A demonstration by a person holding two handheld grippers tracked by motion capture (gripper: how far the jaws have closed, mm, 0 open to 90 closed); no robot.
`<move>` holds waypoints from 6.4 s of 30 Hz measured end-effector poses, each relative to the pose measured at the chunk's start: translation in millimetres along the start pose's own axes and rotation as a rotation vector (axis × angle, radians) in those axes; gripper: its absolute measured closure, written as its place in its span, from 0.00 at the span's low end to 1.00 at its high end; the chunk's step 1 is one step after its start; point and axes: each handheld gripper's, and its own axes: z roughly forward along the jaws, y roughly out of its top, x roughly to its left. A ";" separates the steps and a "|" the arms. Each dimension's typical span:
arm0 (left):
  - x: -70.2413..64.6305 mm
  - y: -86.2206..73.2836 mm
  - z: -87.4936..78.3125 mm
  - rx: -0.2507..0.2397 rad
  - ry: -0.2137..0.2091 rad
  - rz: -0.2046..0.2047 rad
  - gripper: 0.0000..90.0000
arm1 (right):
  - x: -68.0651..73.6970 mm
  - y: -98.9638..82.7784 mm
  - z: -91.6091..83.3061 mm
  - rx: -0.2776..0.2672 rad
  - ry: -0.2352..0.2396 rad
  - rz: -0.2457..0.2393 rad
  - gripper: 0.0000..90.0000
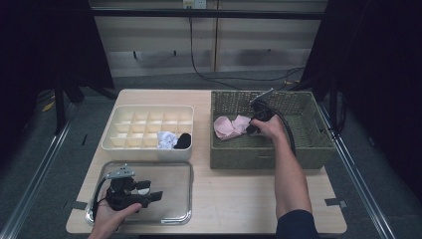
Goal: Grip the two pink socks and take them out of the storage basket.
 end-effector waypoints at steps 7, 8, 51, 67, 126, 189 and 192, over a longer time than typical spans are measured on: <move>0.7 0.3 0.4 0.005 0.001 0.006 0.32 | 0.7 -0.6 -9.8 -0.063 0.018 0.006 0.98; 0.9 0.9 0.8 0.007 0.003 0.008 0.32 | 1.2 -1.1 -11.4 -0.073 0.023 0.007 0.98; -2.7 7.4 6.4 -0.016 0.022 0.024 0.33 | 9.4 -42.2 -101.6 -0.430 0.266 0.010 0.98; -2.1 6.5 2.7 -0.033 0.032 0.008 0.33 | 16.3 -62.7 -124.8 -0.503 0.291 -0.002 0.98; 0.5 8.7 10.2 -0.014 0.035 0.005 0.23 | 63.5 -115.4 -206.5 -0.619 0.352 -0.101 0.98; -33.8 42.0 23.7 -0.017 -0.028 0.079 0.57 | 128.1 -221.0 -125.5 -0.514 0.450 -0.239 0.98; -37.5 48.3 26.5 -0.020 -0.038 0.098 0.57 | 133.0 -219.0 -115.7 -0.499 0.438 -0.243 0.98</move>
